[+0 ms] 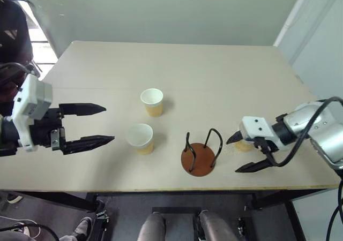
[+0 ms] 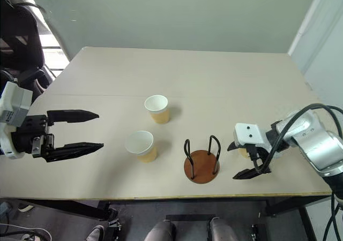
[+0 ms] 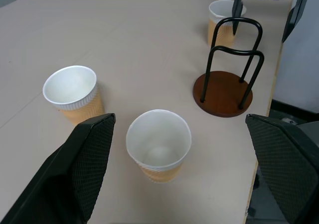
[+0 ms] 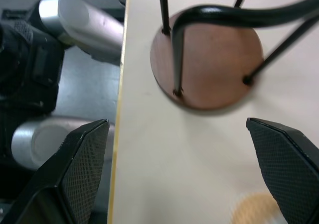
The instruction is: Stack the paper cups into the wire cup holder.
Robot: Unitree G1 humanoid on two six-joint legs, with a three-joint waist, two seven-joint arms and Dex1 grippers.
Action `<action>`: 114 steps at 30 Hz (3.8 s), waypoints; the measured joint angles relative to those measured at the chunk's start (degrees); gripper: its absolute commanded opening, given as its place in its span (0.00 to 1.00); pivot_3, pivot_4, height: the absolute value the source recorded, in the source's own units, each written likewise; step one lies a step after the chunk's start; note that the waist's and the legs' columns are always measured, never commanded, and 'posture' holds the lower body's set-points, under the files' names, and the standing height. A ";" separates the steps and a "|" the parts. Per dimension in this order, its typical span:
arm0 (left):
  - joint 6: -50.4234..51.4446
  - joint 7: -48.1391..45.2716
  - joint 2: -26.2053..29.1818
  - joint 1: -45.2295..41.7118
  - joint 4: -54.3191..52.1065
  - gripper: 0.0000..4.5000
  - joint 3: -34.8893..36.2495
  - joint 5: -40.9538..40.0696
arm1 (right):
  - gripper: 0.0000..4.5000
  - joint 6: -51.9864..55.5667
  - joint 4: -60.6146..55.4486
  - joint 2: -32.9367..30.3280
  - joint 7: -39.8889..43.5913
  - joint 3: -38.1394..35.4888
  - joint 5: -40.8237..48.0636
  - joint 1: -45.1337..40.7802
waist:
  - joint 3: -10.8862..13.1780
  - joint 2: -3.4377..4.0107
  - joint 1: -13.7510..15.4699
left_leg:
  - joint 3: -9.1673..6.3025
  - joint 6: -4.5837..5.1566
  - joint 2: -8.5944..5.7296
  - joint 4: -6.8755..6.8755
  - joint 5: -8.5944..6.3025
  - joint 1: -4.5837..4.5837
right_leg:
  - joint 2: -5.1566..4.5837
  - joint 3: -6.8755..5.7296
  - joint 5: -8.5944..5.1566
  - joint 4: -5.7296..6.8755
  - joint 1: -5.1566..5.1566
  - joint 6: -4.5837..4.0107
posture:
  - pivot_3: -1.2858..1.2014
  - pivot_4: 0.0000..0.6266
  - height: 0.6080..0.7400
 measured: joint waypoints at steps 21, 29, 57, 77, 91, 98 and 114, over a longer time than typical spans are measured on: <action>-1.12 -2.48 -0.01 -3.71 0.96 1.00 -3.11 -1.31 | 1.00 -9.67 10.44 -5.58 2.30 -1.73 -10.13 1.16 | 0.02 -0.03 0.23 | 0.04 0.10 0.01 0.04 -0.07 -0.02 | -0.01 0.04 0.04 0.01 -0.03 0.12 | 0.52 0.24 1.00; -0.80 -2.36 0.02 -2.72 0.18 1.00 -2.29 -1.37 | 0.73 -9.55 10.88 -1.09 1.53 1.42 -13.14 1.49 | 0.02 -0.03 0.20 | 0.04 0.10 0.01 0.06 -0.06 -0.01 | -0.01 0.05 0.05 0.00 -0.02 0.16 | 0.52 0.24 1.00; -0.80 -2.23 0.01 -0.81 -0.84 1.00 -1.36 0.22 | 0.00 -5.88 10.34 2.90 6.92 -4.93 1.62 -18.29 | 0.03 0.00 0.01 | 0.09 0.12 0.01 0.05 -0.05 0.02 | 0.05 0.11 0.00 0.03 -0.04 0.08 | 0.52 0.24 1.00; -3.68 -4.65 1.14 -0.83 0.59 1.00 -5.78 4.57 | 0.00 1.62 -4.83 6.14 5.18 -3.12 9.75 -16.42 | 0.03 -0.01 0.14 | 0.11 0.11 0.01 0.04 -0.05 0.01 | 0.05 0.11 -0.09 0.06 -0.05 -0.03 | 0.52 0.24 1.00; -3.68 -4.56 1.13 0.79 0.20 1.00 -4.99 4.79 | 0.00 -1.03 -4.21 7.10 4.76 0.59 5.53 -14.97 | 0.03 -0.01 0.07 | 0.10 0.12 0.02 0.03 -0.06 0.00 | 0.05 0.11 -0.08 0.07 -0.08 -0.03 | 0.52 0.24 1.00; -3.67 -4.43 1.12 1.61 -0.39 1.00 -4.10 4.79 | 0.14 -2.73 -2.99 7.54 4.72 0.78 3.71 -14.92 | 0.03 -0.01 0.07 | 0.10 0.12 0.02 0.03 -0.06 0.00 | 0.05 0.11 -0.08 0.07 -0.08 -0.03 | 0.52 0.24 1.00; -5.02 -5.09 2.01 1.01 -0.24 1.00 -6.04 5.94 | 0.99 -3.77 3.98 7.48 2.74 0.31 0.36 -16.39 | 0.03 -0.01 0.11 | 0.09 0.12 0.03 0.05 -0.06 -0.01 | 0.03 0.13 -0.04 0.08 -0.12 -0.03 | 0.52 0.24 1.00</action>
